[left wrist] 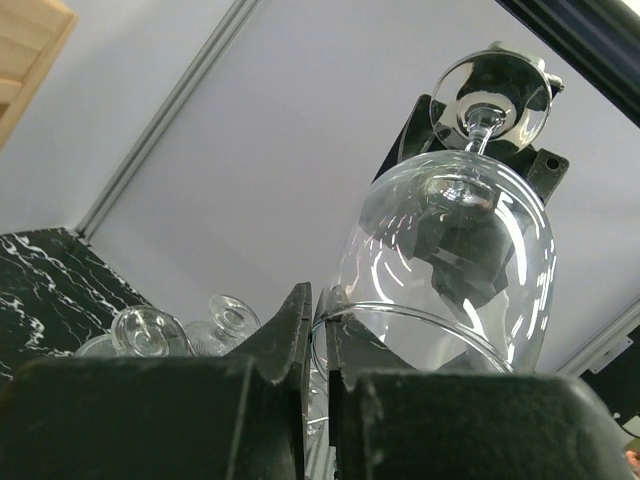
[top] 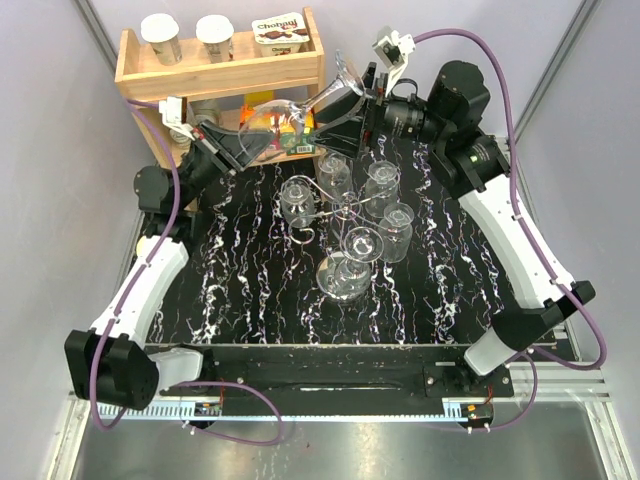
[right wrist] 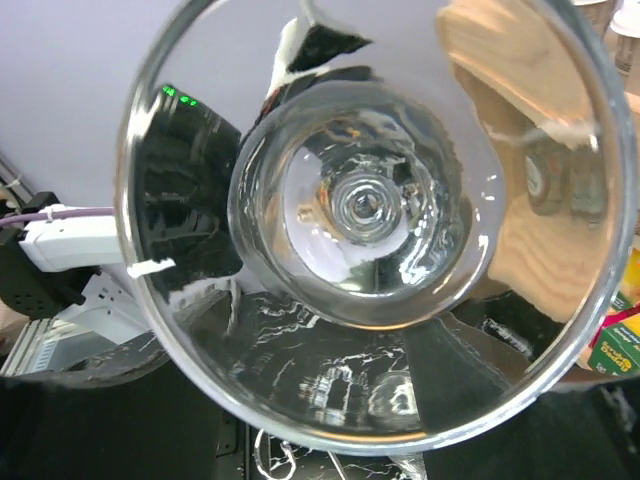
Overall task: Place the wine glass upside down on the wine glass rack
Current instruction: Turn the wine glass upside down at the wine rack.
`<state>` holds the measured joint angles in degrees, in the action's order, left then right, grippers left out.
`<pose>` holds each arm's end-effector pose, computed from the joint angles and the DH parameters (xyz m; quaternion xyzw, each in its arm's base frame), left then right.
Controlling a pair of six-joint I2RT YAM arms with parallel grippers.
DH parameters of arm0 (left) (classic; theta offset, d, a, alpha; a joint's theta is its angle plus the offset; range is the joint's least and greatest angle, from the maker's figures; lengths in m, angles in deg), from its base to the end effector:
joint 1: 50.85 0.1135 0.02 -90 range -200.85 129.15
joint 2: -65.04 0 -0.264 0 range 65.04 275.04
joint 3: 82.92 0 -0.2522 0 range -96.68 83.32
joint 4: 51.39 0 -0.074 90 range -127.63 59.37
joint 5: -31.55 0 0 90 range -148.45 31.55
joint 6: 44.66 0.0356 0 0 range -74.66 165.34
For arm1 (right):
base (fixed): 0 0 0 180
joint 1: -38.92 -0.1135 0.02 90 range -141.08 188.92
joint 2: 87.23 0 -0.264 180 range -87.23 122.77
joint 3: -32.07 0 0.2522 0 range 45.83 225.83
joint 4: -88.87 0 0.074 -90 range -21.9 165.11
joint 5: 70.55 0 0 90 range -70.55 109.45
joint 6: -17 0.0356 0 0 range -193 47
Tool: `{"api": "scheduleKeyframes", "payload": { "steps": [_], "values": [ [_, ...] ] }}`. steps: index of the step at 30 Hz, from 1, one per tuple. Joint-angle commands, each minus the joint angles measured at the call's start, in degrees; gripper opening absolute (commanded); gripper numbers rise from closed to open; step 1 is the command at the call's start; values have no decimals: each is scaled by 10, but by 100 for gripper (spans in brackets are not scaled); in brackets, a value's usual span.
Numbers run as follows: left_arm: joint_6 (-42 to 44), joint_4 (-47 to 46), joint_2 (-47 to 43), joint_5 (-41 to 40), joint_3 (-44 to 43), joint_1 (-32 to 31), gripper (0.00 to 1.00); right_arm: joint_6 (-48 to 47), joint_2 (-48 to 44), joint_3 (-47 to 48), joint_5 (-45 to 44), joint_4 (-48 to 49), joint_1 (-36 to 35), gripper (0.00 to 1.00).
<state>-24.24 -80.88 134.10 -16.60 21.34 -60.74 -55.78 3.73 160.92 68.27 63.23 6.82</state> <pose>0.2494 -0.0676 0.4487 0.0658 0.5252 -0.6567 0.5371 0.2557 0.1920 0.5530 -0.3930 0.5250 0.5315 0.5361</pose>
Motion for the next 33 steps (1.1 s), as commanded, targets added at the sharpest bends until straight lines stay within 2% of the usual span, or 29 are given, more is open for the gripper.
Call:
{"api": "scheduleKeyframes", "payload": {
  "steps": [1,14,28,33],
  "values": [
    [-3,-24,15,38,27,-31,0,-29,11,37,15,50,-13,69],
    [-57,-106,43,2,79,-78,0,-17,27,65,15,55,-13,68],
    [-13,-60,71,-8,69,-130,0,9,62,92,31,74,-19,64],
    [-6,-59,84,-10,69,-145,0,9,69,93,35,74,-21,58]
  ]
}}
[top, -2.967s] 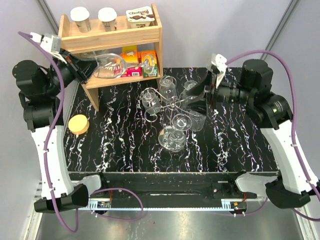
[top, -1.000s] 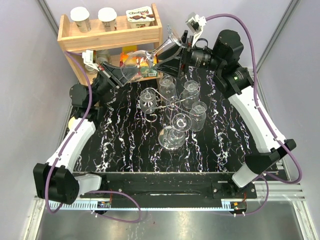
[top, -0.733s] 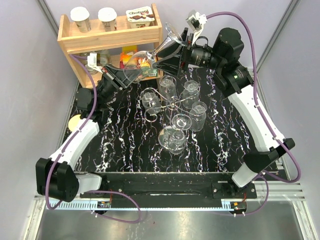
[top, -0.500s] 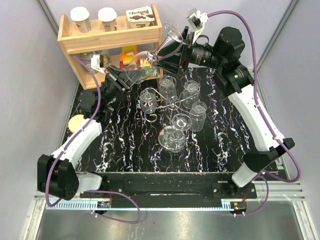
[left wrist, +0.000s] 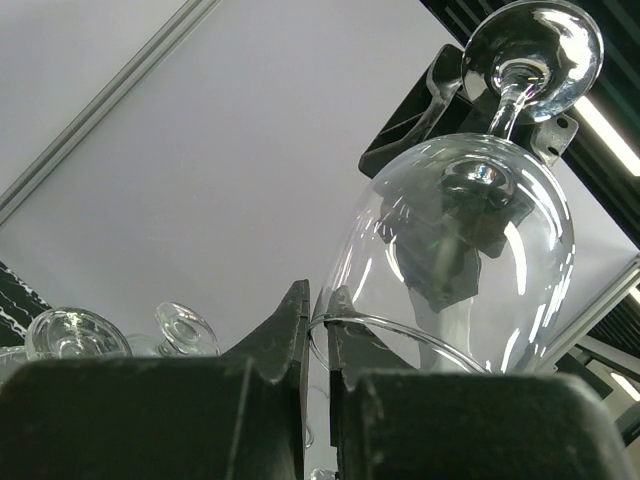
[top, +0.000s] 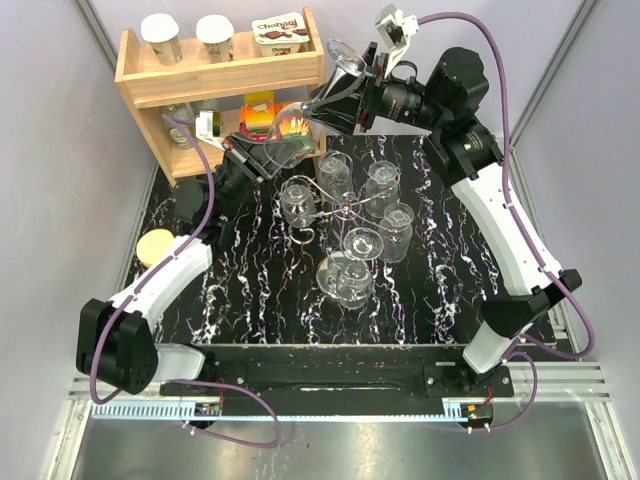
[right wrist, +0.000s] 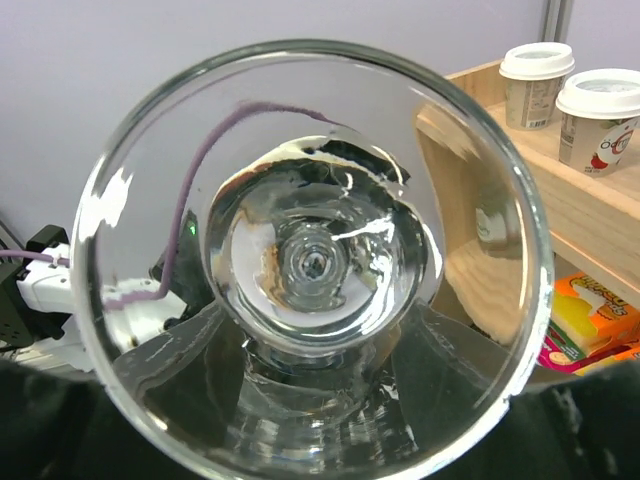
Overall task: Place the wine glass upside down on the wine glass rack
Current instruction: Turn the wine glass upside down at the wine rack.
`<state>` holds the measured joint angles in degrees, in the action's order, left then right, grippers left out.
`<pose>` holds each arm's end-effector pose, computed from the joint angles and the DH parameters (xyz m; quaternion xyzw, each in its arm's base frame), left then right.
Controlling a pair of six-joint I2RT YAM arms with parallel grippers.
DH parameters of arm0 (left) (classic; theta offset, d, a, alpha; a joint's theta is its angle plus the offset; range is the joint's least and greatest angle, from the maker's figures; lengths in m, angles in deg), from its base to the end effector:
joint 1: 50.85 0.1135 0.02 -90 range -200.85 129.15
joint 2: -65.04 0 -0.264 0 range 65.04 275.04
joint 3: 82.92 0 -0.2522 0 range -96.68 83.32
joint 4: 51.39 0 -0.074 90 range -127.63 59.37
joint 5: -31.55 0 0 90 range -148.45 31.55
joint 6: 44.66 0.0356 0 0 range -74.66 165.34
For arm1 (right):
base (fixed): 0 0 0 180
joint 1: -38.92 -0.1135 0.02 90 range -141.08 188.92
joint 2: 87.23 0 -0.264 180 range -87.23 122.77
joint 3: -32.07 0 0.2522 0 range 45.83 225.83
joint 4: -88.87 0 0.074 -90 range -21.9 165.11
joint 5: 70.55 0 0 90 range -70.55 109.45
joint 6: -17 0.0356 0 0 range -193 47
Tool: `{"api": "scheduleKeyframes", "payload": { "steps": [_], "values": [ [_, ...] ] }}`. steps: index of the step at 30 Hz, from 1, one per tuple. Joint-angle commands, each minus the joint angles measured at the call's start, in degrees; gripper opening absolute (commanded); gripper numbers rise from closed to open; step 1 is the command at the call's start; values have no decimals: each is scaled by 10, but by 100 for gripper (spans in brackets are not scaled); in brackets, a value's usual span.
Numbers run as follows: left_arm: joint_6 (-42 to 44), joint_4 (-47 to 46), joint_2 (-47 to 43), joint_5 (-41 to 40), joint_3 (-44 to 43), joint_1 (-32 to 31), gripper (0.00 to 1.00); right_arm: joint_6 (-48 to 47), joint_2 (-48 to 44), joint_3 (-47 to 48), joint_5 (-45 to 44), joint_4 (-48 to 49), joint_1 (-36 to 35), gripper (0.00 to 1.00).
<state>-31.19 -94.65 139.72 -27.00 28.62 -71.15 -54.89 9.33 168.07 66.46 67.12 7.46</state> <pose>0.2602 -0.1160 0.4037 0.0117 0.4929 -0.7247 0.4815 0.2752 0.1989 0.5658 -0.3827 0.4999 0.5240 0.5736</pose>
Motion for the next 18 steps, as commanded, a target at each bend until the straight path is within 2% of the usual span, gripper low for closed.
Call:
{"api": "scheduleKeyframes", "payload": {
  "steps": [1,4,7,13,18],
  "values": [
    [62,77,29,93,-5,-43,0,0,14,21,54,35,-28,56],
    [67,78,39,89,-7,-56,0,3,15,20,60,35,-32,46],
    [73,80,49,89,-15,-72,0,2,16,17,65,34,-38,28],
    [90,97,59,96,-32,-85,0,0,14,9,68,32,-40,0],
    [94,98,61,101,-41,-89,0,-2,16,9,71,22,-42,0]
  ]
}}
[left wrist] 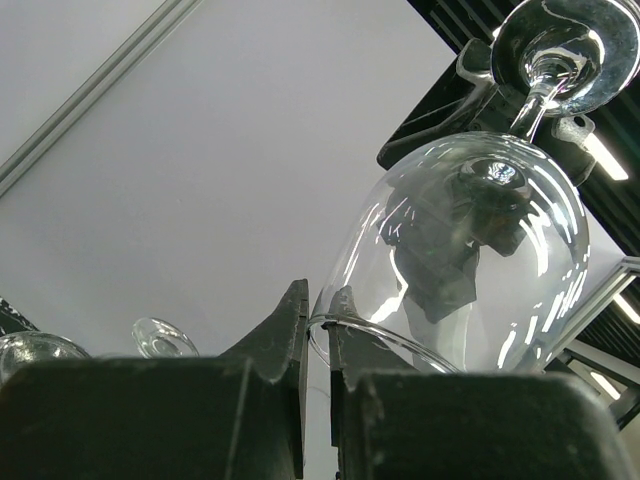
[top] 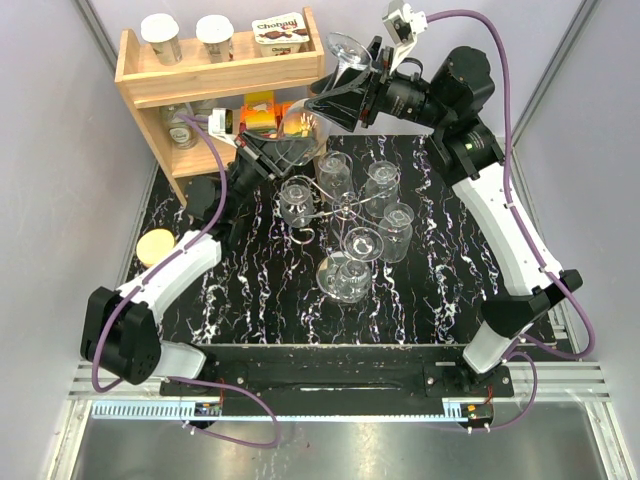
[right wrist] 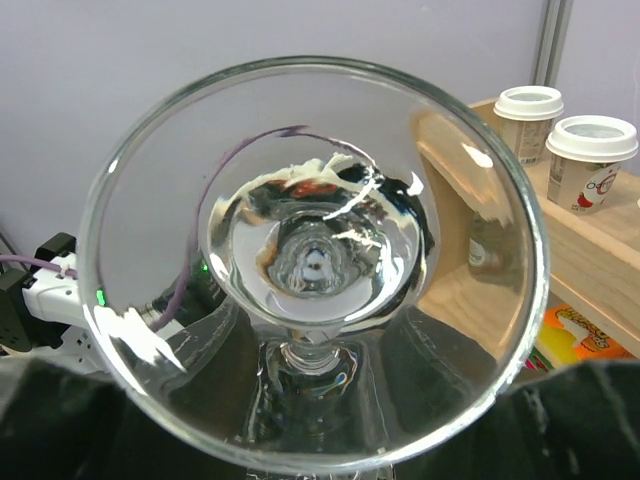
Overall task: Place the wine glass upside down on the wine glass rack
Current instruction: Turn the wine glass upside down at the wine rack.
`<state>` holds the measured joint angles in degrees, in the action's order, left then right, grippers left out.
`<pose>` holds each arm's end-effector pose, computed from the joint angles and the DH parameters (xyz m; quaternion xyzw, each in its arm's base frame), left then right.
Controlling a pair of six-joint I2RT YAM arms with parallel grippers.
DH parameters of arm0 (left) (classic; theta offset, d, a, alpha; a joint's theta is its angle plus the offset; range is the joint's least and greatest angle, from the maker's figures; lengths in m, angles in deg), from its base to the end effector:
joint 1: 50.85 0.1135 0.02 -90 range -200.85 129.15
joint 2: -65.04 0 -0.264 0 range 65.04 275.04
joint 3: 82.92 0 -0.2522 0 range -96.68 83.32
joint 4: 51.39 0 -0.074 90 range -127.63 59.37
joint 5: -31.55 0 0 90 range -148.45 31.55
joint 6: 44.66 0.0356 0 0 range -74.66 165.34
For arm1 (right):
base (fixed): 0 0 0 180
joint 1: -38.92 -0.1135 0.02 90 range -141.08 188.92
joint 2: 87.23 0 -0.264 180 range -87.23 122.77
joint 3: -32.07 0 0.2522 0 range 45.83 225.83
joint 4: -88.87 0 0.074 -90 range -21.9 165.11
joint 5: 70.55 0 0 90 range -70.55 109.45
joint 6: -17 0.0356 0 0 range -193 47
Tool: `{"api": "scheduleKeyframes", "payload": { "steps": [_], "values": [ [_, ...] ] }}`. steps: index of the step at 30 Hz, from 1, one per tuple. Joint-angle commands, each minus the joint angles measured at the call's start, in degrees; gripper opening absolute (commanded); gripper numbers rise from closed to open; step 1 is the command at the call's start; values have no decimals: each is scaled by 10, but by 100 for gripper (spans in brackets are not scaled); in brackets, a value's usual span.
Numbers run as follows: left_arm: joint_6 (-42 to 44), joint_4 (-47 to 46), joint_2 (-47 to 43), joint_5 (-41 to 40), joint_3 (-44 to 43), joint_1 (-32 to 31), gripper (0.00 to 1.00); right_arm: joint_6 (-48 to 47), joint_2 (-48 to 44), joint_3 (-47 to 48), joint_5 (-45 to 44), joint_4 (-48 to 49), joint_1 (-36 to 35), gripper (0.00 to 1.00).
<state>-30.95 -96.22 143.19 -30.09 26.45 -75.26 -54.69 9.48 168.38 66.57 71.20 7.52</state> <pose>0.2658 -0.1392 0.4027 0.0092 0.4829 -0.7383 0.4707 0.2734 0.1975 0.5731 -0.3876 0.4719 0.5223 0.5952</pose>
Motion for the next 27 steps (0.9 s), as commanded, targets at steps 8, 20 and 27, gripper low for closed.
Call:
{"api": "scheduleKeyframes", "payload": {
  "steps": [8,20,27],
  "values": [
    [108,111,10,155,-33,-48,0,-46,14,42,52,-81,-46,0],
    [86,75,12,154,-12,-48,0,-54,3,34,47,-91,-46,18],
    [28,1,27,129,16,-52,0,72,8,-14,101,69,-46,32]
  ]
}}
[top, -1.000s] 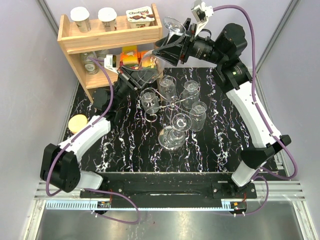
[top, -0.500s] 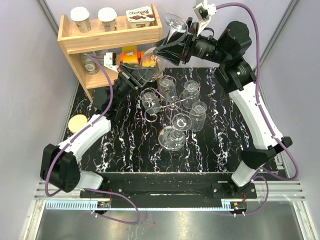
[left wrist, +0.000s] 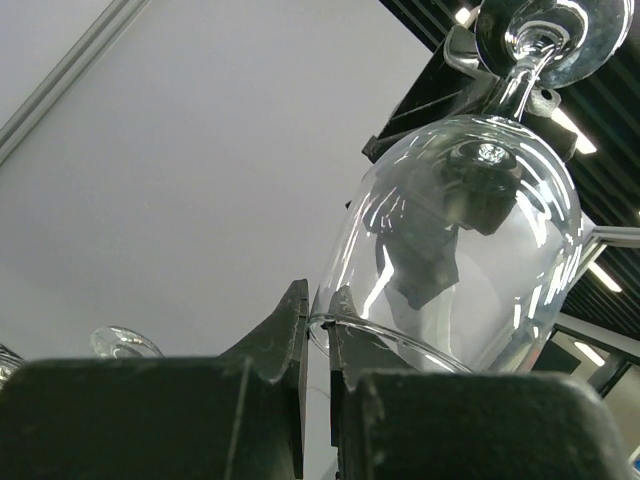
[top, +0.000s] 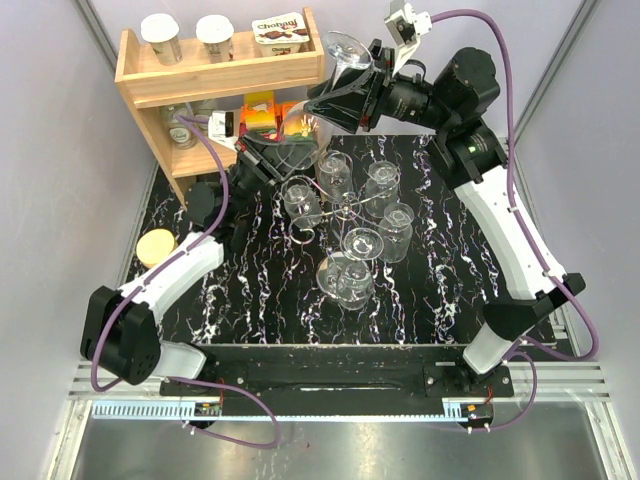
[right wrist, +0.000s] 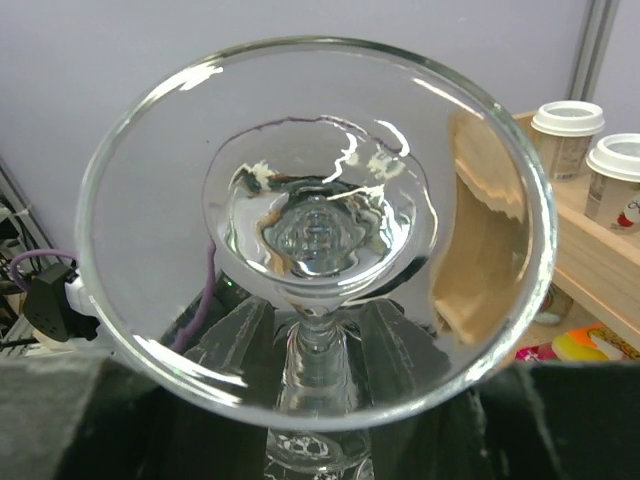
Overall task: Place the wine glass upside down on the wine glass rack
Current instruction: Turn the wine glass upside down at the wine rack.
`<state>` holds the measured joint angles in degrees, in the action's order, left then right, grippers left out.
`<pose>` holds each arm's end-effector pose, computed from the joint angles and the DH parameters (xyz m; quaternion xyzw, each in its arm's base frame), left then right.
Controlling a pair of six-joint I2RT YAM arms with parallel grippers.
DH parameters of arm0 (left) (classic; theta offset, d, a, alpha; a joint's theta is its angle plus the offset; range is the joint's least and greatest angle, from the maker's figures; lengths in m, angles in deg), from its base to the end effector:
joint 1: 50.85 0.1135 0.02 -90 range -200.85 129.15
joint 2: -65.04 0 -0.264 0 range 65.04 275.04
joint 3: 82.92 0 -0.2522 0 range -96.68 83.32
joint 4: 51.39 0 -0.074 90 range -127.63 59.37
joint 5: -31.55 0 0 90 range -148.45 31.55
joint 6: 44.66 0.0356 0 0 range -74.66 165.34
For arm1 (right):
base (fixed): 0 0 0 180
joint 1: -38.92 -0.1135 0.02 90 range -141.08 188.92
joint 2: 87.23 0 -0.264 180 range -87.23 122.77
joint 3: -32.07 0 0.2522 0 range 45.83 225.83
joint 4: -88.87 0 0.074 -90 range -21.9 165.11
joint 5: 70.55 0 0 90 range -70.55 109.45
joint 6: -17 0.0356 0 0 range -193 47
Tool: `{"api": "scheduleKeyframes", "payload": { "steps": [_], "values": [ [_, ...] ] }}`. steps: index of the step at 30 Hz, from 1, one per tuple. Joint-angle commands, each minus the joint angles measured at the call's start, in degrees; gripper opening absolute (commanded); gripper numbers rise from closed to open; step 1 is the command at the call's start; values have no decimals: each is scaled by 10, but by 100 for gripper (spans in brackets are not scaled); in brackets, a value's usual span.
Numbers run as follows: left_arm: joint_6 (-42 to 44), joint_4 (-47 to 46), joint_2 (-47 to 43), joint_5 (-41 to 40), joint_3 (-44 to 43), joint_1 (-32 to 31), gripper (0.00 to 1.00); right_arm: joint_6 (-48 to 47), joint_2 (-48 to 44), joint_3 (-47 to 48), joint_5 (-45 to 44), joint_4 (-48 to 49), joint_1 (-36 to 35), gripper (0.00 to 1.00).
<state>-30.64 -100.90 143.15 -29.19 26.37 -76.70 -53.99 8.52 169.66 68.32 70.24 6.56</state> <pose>0.2567 -0.1437 0.4098 0.0427 0.4535 -0.7510 0.4780 0.2592 0.1960 0.5828 -0.4013 0.4576 0.5346 0.5863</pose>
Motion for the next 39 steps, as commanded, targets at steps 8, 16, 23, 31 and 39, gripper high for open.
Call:
{"api": "scheduleKeyframes", "payload": {
  "steps": [8,16,23,31,39],
  "values": [
    [22,62,55,122,-3,-57,0,71,25,2,93,79,-37,34],
    [51,100,66,129,-28,-73,0,163,17,-26,133,161,-36,25],
    [47,68,86,138,-39,-89,0,335,18,-97,178,397,-36,0],
    [66,73,86,153,-44,-92,0,82,1,-23,128,29,-37,0],
    [91,119,79,157,-48,-89,12,16,1,10,90,-57,-37,0]
  ]
}}
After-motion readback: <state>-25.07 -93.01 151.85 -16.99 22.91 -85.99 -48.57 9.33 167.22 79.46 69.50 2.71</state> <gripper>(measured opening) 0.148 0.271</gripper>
